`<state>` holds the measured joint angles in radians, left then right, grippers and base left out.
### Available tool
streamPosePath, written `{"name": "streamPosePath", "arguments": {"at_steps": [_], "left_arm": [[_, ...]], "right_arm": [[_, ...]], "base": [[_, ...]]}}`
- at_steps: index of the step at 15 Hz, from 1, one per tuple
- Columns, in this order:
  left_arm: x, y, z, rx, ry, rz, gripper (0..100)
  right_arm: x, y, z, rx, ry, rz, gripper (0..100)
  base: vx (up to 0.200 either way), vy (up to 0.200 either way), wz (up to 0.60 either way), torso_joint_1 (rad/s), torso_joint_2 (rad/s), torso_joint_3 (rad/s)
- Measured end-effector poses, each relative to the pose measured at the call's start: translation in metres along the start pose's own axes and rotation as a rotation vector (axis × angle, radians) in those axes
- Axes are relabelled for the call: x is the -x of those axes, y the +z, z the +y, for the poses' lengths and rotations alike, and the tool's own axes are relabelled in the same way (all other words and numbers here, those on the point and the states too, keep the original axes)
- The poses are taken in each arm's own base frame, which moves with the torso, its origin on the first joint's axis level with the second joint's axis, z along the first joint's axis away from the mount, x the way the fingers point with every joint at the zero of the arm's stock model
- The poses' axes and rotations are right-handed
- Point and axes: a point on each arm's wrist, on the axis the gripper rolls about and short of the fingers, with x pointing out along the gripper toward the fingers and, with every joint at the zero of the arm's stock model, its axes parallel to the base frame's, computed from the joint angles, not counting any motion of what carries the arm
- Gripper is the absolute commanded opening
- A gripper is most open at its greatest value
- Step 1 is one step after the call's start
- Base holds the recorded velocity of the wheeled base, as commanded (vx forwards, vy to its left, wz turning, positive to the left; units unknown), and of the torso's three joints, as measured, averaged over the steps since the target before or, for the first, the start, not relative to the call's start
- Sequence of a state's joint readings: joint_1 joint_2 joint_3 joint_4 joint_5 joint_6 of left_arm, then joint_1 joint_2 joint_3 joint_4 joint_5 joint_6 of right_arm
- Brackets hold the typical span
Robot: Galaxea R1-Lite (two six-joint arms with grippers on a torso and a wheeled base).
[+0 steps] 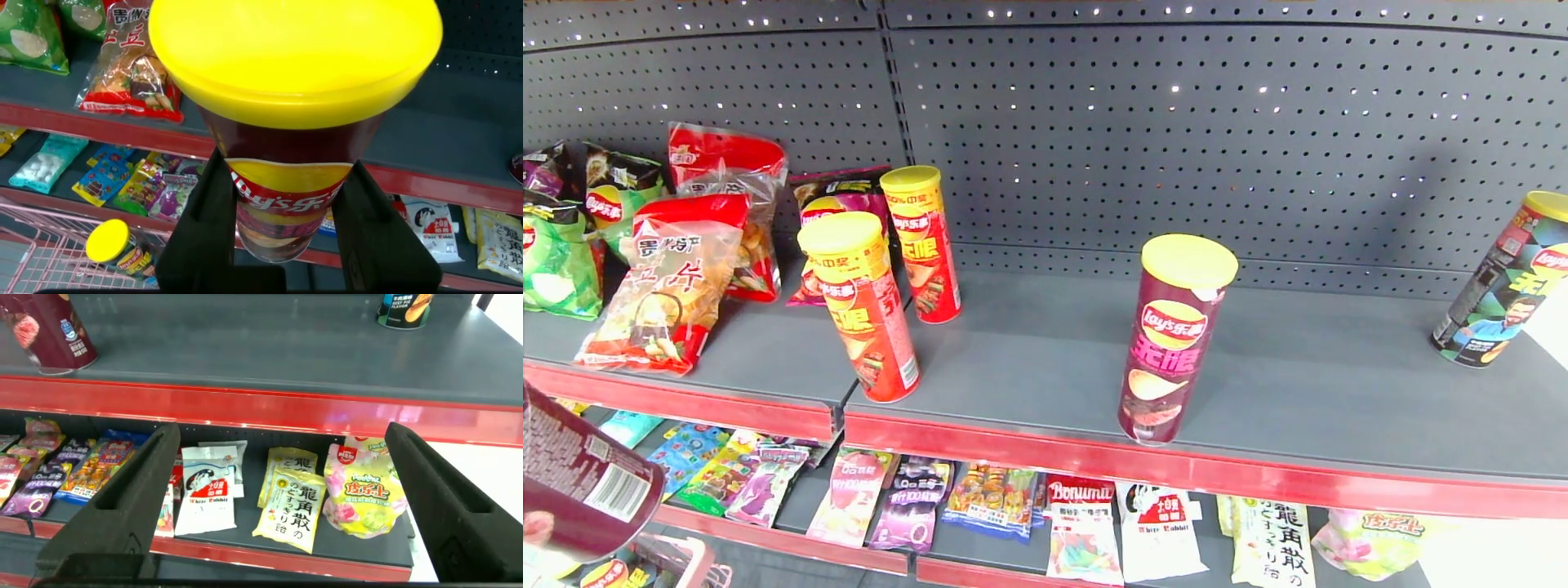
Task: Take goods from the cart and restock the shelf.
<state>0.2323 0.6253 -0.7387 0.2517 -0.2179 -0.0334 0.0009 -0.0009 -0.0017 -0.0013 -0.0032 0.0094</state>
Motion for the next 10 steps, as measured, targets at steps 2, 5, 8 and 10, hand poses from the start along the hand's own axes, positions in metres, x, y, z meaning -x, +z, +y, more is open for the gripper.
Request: {"name": "streamPosePath", "arguments": {"at_steps": [2,5,8,10], "left_arm": [[-0.0001,0.0000,0.0000,0.000,0.000,0.000,0],[0.0000,0.0001,0.0000,0.000,0.000,0.001,0],[-0.0004,-0.0005,0.0001,-0.001,-0.001,0.004,0],[-0.0004,-0.0004,0.0001,-0.007,-0.001,0.003,0]], "right_arm": [[0.0000,0.0000,0.0000,0.000,0.000,0.000,100],[0.0000,0.0000,0.0000,0.000,0.000,0.000,100],[0.0000,0.0000,0.0000,0.000,0.000,0.000,100],[0.0000,0.0000,0.0000,0.000,0.000,0.000,100]], "base": [[0.000,0.000,0.00,0.000,0.00,0.000],[0.000,0.000,0.00,0.000,0.00,0.000],[0.000,0.000,0.00,0.000,0.00,0.000],[0.000,0.000,0.00,0.000,0.00,0.000]]}}
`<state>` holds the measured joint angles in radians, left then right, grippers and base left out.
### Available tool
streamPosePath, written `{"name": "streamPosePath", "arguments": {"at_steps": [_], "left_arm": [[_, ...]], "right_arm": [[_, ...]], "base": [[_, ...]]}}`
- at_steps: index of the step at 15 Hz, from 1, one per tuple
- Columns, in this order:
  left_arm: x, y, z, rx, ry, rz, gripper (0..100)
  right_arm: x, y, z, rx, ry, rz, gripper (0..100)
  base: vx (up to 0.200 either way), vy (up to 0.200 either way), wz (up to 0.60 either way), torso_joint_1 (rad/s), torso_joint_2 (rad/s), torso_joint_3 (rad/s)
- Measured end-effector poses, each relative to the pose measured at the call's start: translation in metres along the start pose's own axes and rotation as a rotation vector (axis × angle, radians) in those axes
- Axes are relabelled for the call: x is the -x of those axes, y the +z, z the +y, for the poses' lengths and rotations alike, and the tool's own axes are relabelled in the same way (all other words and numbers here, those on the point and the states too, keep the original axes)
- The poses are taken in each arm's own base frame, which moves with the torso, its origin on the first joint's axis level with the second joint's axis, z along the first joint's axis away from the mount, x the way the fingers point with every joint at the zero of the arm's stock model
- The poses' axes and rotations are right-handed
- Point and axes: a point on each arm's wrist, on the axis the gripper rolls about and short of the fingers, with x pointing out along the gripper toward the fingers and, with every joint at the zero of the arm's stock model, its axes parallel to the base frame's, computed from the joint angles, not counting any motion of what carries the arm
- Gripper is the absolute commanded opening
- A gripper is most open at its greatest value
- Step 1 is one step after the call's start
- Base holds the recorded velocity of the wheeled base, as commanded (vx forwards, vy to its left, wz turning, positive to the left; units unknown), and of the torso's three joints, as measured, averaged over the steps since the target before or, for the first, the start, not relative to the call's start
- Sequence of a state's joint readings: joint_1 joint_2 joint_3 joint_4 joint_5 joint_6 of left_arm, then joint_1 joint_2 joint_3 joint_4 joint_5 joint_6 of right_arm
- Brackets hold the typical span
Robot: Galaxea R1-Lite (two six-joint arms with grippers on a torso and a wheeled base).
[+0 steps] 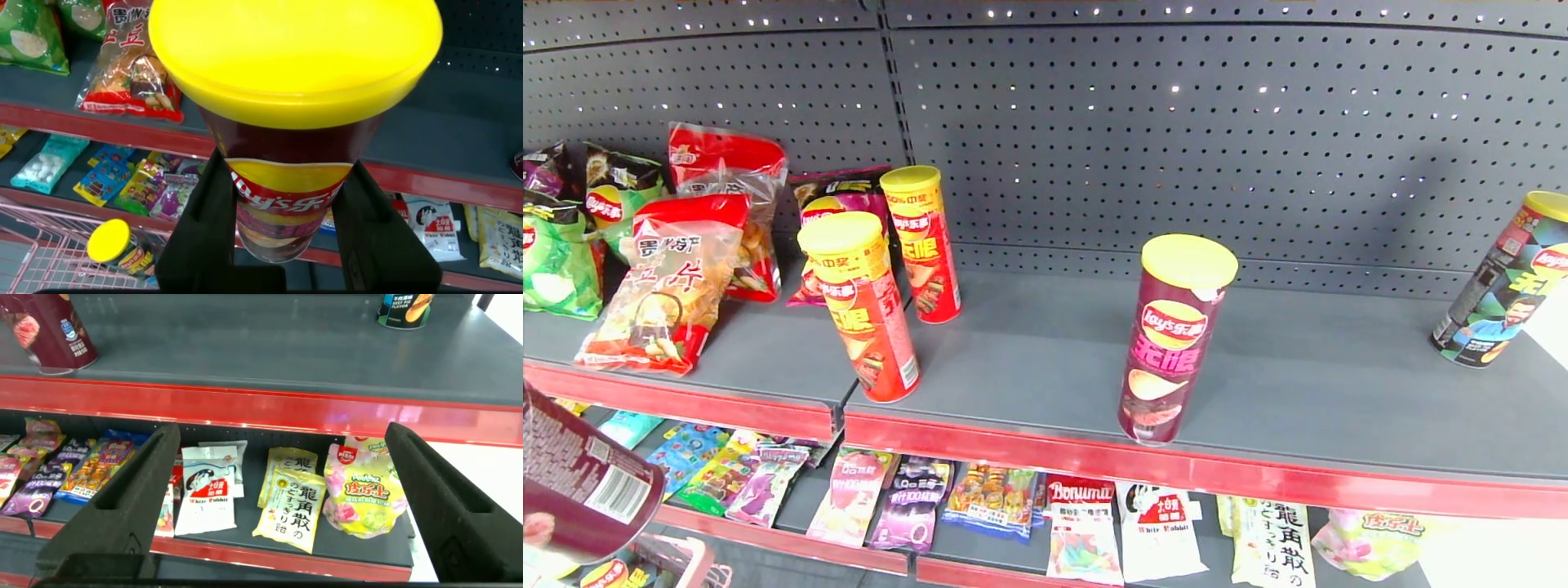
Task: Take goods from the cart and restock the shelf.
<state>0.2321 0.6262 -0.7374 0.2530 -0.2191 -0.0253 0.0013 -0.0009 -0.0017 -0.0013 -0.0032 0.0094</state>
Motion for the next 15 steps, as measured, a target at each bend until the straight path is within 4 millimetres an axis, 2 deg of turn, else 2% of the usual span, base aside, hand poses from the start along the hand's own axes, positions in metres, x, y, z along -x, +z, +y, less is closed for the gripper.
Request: {"name": "streamPosePath", "arguments": {"at_steps": [15], "left_arm": [[0.0004,-0.0002,-0.0006,-0.005,-0.022,-0.001,0]], "right_arm": [[0.0000,0.0000,0.0000,0.000,0.000,0.000,100]], "base": [[0.000,0.000,0.00,0.000,0.00,0.000]]}}
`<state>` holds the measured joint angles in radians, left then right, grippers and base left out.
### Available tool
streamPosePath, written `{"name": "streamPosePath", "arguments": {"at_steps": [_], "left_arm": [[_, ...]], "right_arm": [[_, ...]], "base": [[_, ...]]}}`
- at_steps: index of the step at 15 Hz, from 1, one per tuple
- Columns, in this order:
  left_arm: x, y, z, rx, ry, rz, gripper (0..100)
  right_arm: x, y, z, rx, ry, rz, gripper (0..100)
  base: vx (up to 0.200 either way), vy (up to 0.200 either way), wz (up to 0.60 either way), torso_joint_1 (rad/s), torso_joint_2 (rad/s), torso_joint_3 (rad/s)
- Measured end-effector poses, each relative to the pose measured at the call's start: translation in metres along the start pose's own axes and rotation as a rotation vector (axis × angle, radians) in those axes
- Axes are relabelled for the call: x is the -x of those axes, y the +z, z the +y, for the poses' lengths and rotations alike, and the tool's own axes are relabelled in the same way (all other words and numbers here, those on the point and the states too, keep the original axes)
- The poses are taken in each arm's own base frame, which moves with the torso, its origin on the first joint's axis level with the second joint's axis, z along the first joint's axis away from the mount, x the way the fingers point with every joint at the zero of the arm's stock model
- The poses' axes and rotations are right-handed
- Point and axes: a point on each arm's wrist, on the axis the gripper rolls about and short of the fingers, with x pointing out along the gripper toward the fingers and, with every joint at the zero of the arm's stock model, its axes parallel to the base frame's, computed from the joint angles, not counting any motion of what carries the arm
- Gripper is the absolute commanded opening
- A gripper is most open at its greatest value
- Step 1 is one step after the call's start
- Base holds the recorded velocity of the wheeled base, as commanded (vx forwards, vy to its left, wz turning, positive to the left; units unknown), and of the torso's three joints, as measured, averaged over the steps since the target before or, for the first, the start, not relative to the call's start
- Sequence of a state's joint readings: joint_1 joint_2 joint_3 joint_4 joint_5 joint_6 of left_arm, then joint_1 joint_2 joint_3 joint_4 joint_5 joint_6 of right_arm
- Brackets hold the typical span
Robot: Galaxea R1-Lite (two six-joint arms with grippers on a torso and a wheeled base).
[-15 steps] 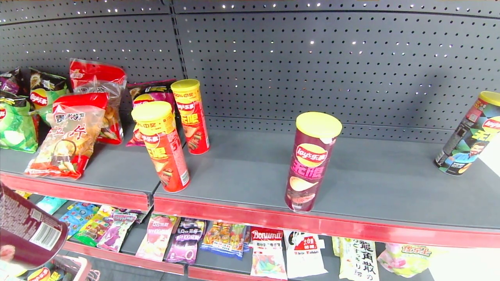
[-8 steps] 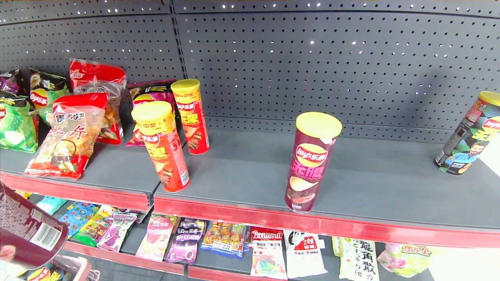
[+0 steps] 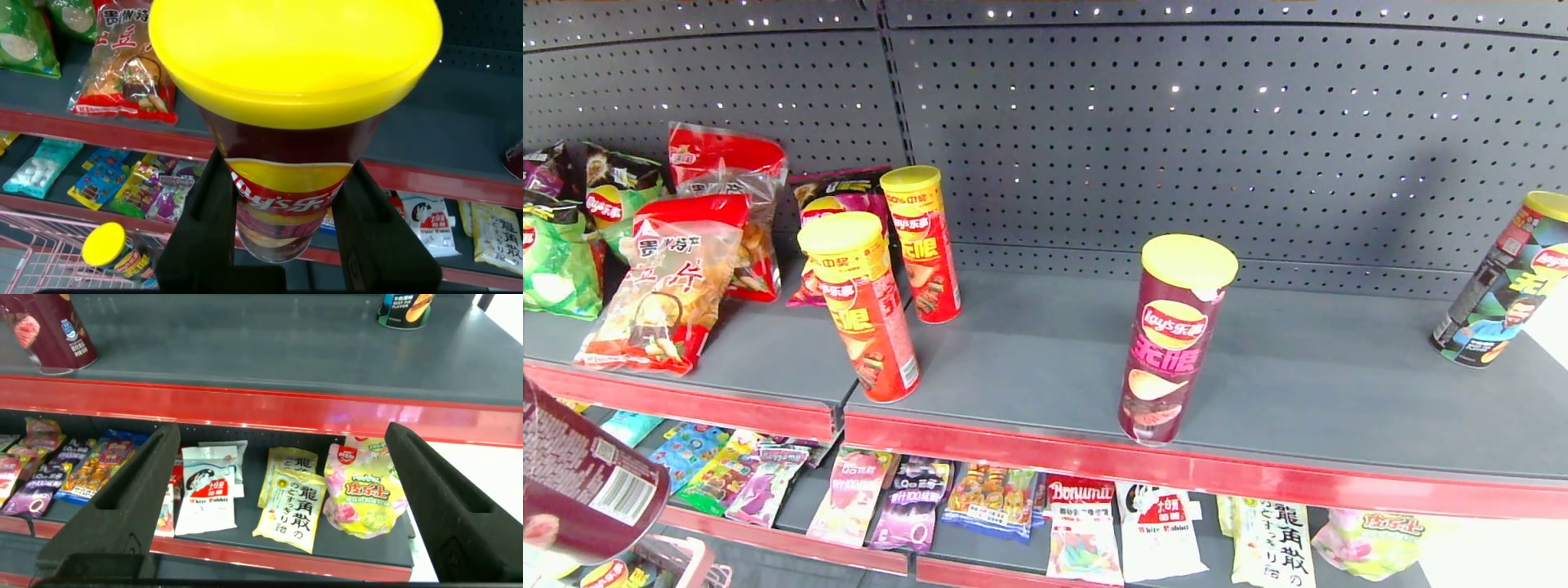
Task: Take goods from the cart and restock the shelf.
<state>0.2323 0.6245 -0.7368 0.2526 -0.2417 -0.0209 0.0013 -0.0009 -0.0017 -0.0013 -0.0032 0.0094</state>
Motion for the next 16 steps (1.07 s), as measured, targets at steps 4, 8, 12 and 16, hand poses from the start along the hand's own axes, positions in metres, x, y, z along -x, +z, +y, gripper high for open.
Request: {"name": "streamPosePath", "arguments": {"at_steps": [4,8,12,16], "left_arm": [[0.0009,-0.0015,-0.0003,0.000,-0.005,0.001,0],[0.0007,-0.0021,-0.0010,0.001,-0.037,0.005,0],[0.0008,-0.0045,-0.0011,0.002,-0.044,0.009,0],[-0.0023,-0.0065,-0.0009,0.003,-0.072,0.022,0]], "right_arm": [[0.0000,0.0000,0.0000,0.000,0.000,0.000,100],[0.0000,0.0000,0.0000,0.000,-0.001,0.000,100],[0.0000,-0.0001,0.0000,0.000,0.000,0.000,100],[0.0000,-0.0001,0.0000,0.000,0.000,0.000,100]], "base": [[0.000,0.000,0.00,0.000,0.00,0.000],[0.000,0.000,0.00,0.000,0.00,0.000],[0.000,0.000,0.00,0.000,0.00,0.000],[0.000,0.000,0.00,0.000,0.00,0.000]]}}
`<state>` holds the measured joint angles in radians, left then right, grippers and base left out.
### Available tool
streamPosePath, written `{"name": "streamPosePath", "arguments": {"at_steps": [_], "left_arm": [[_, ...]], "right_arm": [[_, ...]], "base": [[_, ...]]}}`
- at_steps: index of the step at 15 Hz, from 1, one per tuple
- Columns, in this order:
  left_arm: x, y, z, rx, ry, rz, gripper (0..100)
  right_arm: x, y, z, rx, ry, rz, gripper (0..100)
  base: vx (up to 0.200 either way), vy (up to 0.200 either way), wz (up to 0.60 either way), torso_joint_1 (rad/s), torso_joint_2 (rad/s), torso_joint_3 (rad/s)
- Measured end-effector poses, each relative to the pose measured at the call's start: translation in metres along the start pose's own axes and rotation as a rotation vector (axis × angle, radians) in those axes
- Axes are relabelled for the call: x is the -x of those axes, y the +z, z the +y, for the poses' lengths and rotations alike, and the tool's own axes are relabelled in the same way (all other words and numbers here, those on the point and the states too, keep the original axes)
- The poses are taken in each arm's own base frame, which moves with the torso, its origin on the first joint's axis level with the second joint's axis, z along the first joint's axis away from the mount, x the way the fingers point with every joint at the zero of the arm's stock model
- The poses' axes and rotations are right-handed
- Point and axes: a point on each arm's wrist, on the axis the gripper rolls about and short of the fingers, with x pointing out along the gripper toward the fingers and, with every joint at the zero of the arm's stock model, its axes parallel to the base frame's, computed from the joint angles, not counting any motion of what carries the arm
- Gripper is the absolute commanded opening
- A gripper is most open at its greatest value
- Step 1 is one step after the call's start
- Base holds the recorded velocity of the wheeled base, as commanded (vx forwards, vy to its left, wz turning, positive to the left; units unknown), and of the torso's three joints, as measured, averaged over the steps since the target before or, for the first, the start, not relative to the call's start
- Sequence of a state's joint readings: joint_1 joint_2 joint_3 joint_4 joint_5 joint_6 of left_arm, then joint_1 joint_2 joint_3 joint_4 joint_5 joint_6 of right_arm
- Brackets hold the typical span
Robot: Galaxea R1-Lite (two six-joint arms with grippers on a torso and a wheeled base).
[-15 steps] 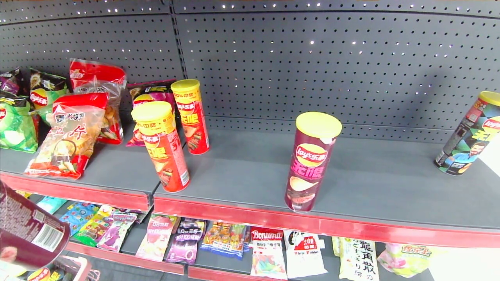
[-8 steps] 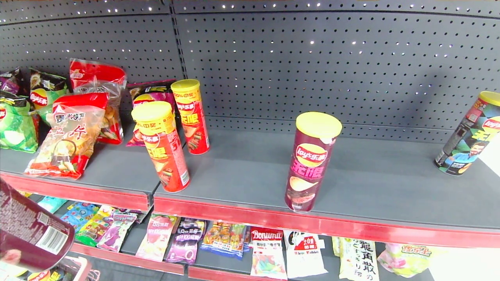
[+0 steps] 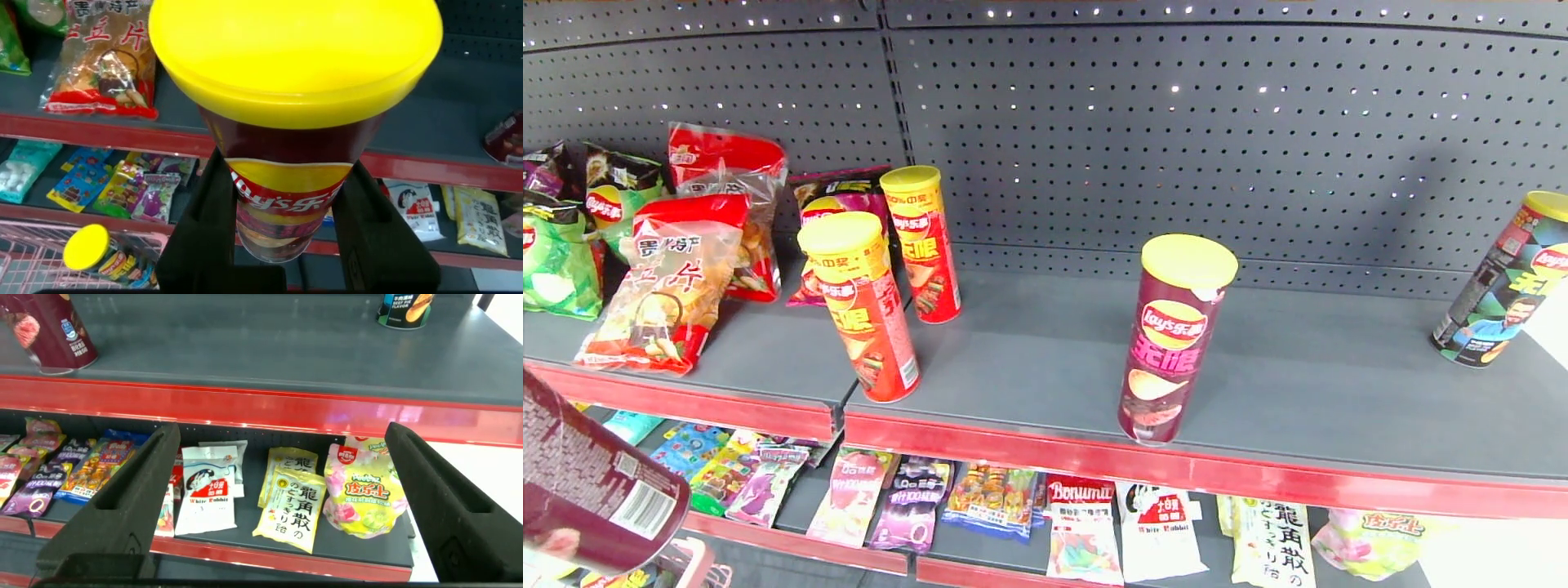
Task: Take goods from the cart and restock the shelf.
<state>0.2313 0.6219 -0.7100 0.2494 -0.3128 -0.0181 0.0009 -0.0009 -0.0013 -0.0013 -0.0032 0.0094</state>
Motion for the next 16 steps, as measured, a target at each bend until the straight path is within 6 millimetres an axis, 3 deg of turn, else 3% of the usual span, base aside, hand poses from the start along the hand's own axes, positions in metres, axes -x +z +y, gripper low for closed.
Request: {"name": "streamPosePath", "arguments": {"at_steps": [8,10,14,16], "left_arm": [[0.015,-0.034,-0.011,-0.131,-0.333,-0.023,0],[0.016,-0.036,-0.011,-0.165,-0.304,-0.029,0],[0.008,-0.036,-0.003,-0.244,-0.046,-0.073,0],[0.003,-0.042,-0.001,-0.250,-0.029,-0.073,0]], "right_arm": [[0.000,0.000,0.000,0.005,0.002,0.000,100],[0.000,0.000,0.000,0.006,0.002,0.000,100],[0.000,0.000,0.000,0.005,0.002,0.000,100],[0.000,0.000,0.000,0.005,0.003,0.000,100]], "base": [[0.000,0.000,0.00,0.000,0.00,0.000],[0.000,0.000,0.00,0.000,0.00,0.000],[0.000,0.000,0.00,0.000,0.00,0.000],[0.000,0.000,0.00,0.000,0.00,0.000]]}}
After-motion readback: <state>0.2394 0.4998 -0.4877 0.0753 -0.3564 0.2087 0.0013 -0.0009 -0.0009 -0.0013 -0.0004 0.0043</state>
